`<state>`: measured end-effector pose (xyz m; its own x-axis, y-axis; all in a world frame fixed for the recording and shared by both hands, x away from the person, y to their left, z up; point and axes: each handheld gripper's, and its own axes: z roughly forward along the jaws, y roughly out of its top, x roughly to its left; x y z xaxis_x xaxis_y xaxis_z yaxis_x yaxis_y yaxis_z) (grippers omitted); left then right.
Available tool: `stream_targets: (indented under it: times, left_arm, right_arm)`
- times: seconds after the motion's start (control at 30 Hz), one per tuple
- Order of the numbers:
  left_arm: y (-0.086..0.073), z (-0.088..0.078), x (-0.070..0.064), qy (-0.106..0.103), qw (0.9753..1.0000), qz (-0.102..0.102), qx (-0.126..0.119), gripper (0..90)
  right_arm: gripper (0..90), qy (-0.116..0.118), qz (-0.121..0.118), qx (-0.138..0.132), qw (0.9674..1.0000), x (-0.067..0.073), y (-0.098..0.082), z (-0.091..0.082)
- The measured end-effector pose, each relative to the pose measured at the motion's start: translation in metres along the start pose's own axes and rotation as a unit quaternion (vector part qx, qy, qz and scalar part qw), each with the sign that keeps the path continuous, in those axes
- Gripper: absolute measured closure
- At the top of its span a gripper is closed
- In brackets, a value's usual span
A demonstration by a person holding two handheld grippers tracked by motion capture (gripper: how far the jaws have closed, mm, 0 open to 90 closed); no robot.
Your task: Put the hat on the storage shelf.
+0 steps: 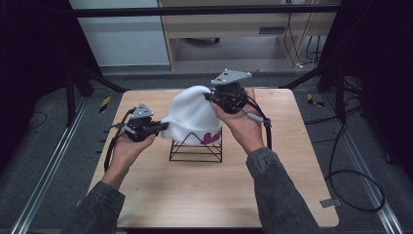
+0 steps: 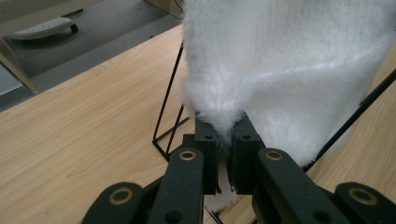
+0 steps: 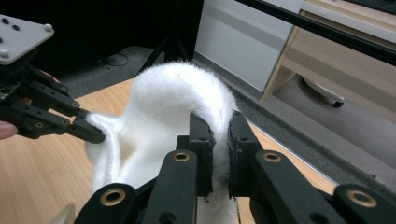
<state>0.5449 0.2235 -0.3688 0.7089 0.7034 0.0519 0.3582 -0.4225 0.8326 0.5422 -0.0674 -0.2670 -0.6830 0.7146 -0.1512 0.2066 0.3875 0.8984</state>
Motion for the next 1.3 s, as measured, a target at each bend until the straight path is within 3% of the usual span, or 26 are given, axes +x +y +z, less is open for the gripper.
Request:
stream_targets:
  times: [0.37,1.3]
  left_arm:
    - [-0.01,0.008,-0.006,-0.009,0.9998,0.011,0.012,83.8]
    - [-0.032,0.017,-0.007,-0.017,0.9994,0.006,0.03,83.8]
  right_arm:
    - [82.9,0.012,-0.012,0.018,0.9997,0.008,-0.01,-0.005]
    - [82.0,0.033,-0.008,0.056,0.9978,0.014,-0.032,0.002]
